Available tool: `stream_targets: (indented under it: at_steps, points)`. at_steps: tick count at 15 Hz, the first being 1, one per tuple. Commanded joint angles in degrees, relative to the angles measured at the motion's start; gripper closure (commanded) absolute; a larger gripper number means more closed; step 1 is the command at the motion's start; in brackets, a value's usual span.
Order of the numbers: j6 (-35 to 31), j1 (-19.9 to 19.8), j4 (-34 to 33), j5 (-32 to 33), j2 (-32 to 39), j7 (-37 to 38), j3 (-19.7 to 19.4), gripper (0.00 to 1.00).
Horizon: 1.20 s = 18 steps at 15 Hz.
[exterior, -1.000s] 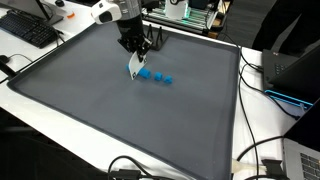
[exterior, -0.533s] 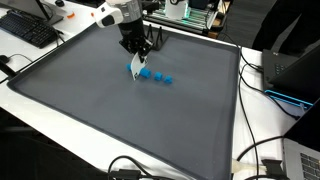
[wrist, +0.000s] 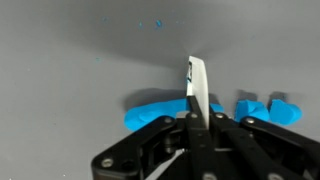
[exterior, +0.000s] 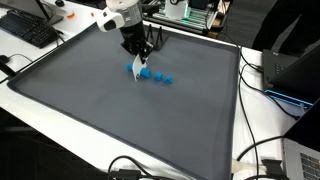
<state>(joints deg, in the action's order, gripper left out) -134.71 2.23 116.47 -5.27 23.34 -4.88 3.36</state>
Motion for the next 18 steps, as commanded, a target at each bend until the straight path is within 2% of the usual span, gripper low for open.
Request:
stream_targets:
  at_steps: [1, 5, 18]
  points:
    - [0.3, -1.2, 1.7, -3.0, 1.6, -1.9, 1.9, 0.99]
    - [2.0, -1.6, 1.6, -6.2, 1.2, -2.5, 3.1, 0.99]
    - [2.3, -0.3, 0.4, -1.6, -2.6, -0.7, 1.2, 0.99]
